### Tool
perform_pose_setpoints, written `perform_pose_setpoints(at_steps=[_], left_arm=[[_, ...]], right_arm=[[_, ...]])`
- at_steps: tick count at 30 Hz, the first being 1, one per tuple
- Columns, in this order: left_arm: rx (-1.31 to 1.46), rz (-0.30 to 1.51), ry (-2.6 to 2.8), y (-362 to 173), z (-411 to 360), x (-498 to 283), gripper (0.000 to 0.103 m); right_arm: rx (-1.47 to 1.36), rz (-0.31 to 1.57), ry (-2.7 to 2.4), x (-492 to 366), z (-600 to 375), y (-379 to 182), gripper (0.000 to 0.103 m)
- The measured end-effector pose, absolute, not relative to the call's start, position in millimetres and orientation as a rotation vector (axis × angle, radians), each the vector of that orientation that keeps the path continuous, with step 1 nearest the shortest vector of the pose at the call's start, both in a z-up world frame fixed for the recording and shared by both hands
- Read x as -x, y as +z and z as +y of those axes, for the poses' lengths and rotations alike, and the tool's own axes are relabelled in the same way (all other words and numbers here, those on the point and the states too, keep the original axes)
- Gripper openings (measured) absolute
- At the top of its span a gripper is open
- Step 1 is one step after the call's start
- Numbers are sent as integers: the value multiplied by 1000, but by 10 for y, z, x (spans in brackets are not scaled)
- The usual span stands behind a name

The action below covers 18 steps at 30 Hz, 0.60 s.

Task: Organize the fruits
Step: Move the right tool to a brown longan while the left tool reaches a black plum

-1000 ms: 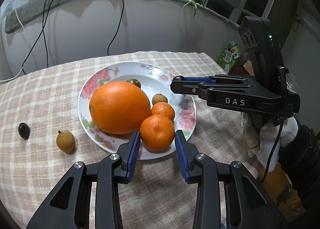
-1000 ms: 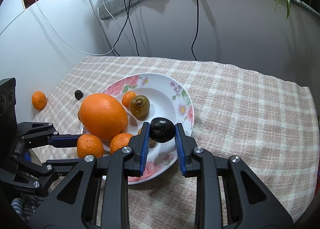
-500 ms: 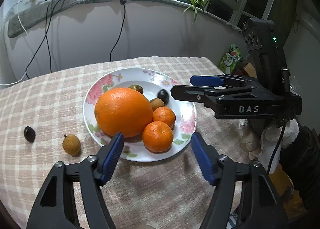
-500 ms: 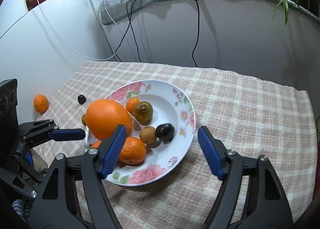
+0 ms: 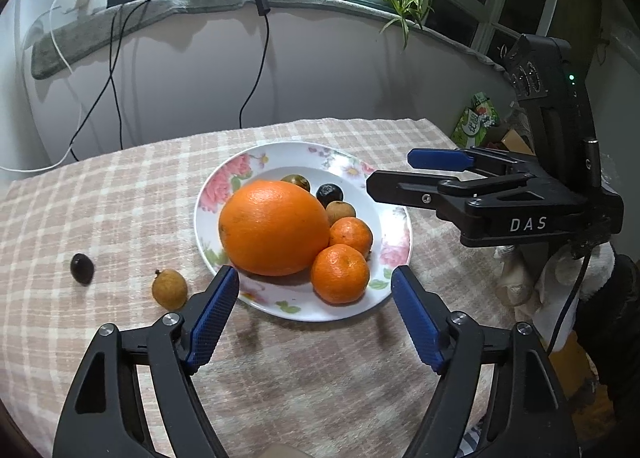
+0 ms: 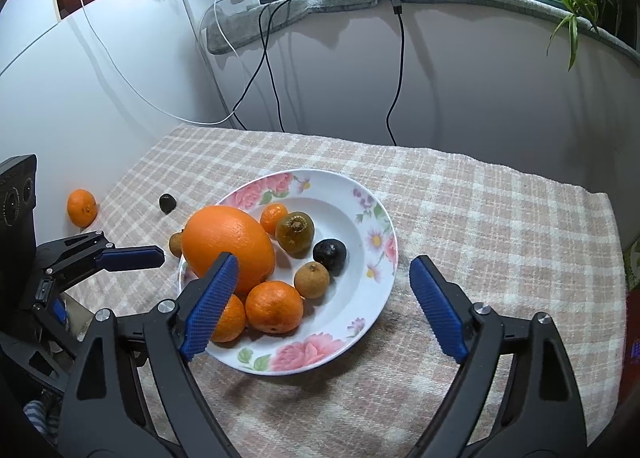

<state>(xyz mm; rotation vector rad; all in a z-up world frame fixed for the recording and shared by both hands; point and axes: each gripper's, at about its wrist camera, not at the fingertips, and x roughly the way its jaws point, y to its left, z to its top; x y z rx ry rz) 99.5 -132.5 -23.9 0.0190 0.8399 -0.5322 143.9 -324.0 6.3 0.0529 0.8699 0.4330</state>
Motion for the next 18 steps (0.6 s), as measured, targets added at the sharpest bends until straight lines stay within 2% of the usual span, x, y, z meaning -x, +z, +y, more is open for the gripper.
perform_pose_setpoints(at_steps=[18], left_arm=[[-18,788,-457,-170,-843,-972,79]], right_arm=[[3,825,504,-1292,-2797,315,90]])
